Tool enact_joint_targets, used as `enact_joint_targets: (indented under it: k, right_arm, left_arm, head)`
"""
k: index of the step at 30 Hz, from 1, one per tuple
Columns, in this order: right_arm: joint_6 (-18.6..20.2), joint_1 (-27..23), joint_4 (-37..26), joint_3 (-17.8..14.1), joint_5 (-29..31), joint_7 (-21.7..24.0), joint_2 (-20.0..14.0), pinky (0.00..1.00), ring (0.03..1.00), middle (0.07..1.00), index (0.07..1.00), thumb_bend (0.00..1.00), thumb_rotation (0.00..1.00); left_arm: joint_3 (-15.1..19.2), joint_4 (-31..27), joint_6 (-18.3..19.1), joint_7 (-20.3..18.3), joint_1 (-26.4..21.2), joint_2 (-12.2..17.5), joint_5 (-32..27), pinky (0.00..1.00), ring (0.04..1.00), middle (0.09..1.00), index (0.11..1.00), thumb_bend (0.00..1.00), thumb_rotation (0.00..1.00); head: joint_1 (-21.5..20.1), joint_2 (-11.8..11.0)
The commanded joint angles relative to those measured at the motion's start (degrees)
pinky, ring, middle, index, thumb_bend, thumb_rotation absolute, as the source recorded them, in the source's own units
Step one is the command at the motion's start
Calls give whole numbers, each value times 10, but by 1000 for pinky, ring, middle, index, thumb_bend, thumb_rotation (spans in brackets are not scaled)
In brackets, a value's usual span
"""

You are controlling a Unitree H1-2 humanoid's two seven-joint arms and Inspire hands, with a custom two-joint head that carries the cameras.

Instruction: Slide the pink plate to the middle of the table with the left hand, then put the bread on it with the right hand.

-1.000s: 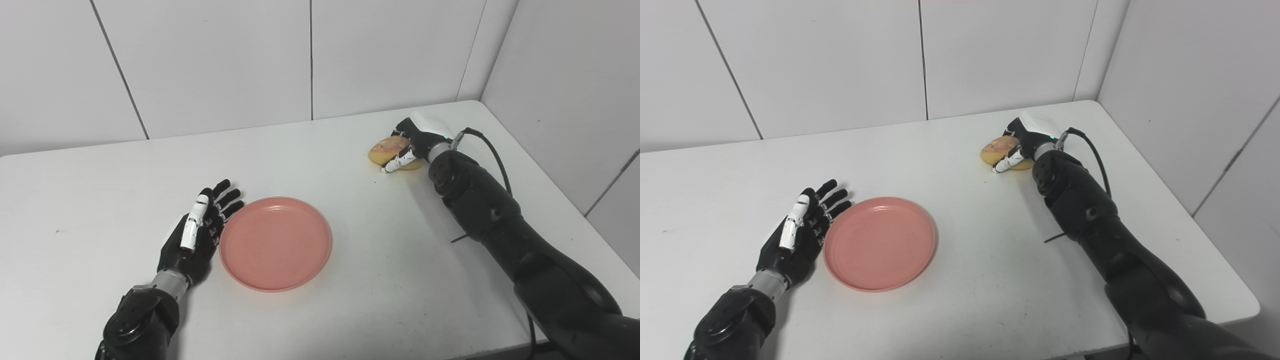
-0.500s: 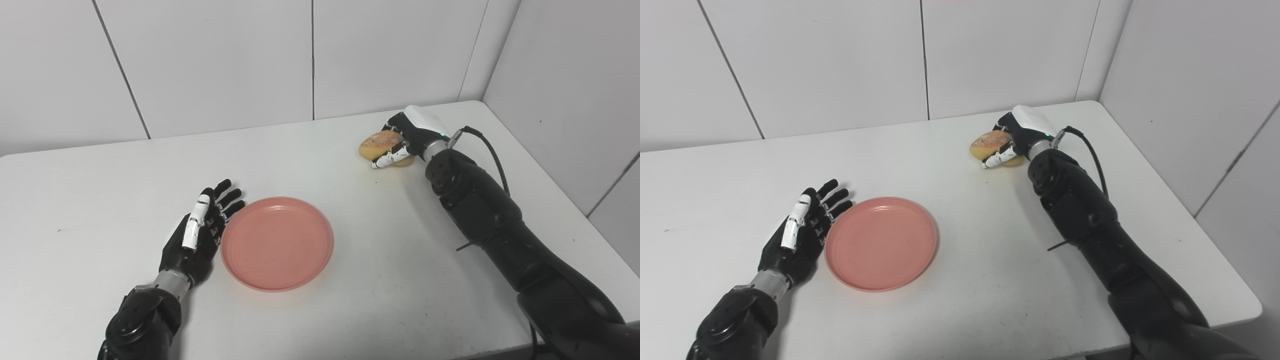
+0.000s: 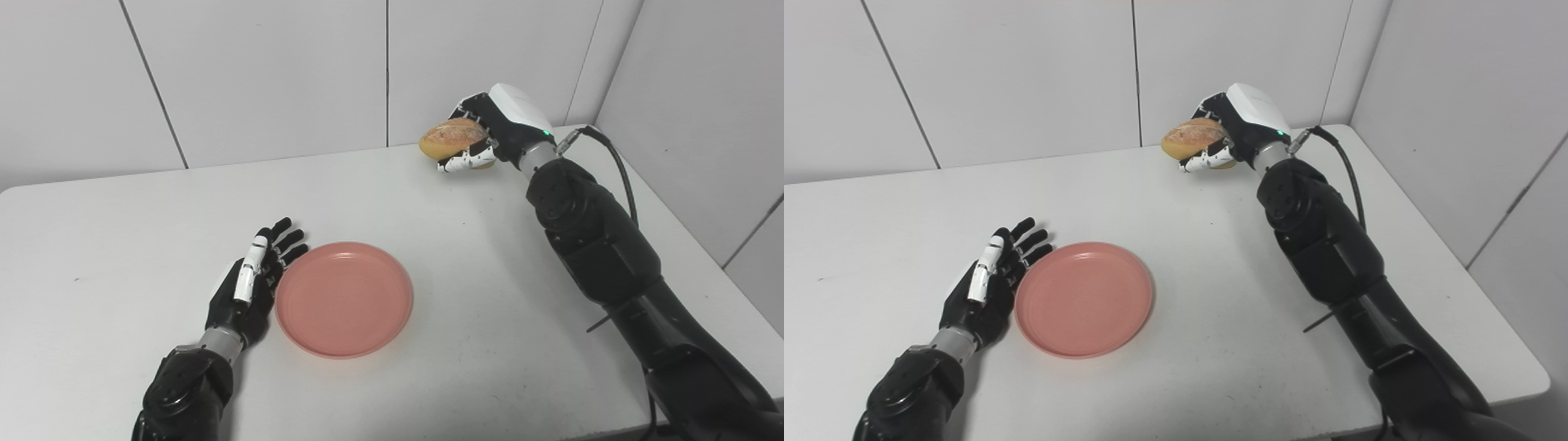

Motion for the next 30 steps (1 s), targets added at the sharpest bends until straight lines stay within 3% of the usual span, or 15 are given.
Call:
enact_joint_targets:
  k: [1, 7, 12, 21, 30]
  right_arm:
    - [6, -17, -49, 1, -9, 14, -3, 300, 364, 434, 486, 492, 143]
    - [12, -2, -115, 30, -28, 47, 25, 289, 355, 425, 486, 493, 138]
    - [-5, 11, -136, 54, -39, 59, 50, 297, 360, 427, 486, 494, 134]
    - [-50, 36, -125, 89, -55, 57, 83, 284, 348, 425, 487, 499, 129]
    - [-87, 58, -102, 108, -57, 52, 109, 313, 394, 475, 490, 497, 134]
  left_arm:
    - [-12, 17, 10, 5, -3, -10, 13, 895, 892, 904, 907, 325, 1000]
    - [-21, 29, -4, 12, -7, -19, 31, 894, 893, 908, 919, 337, 1000]
    - [-25, 43, -22, 25, -13, -33, 44, 883, 885, 901, 906, 331, 1000]
    - [-20, 63, -67, 49, -19, -60, 69, 906, 906, 920, 917, 333, 1000]
    - [-8, 60, -82, 73, -19, -79, 81, 923, 911, 927, 917, 326, 1000]
  head:
    - [8, 1]
    - [47, 4]
    - [80, 11]
    - [112, 20]
    - [120, 30]
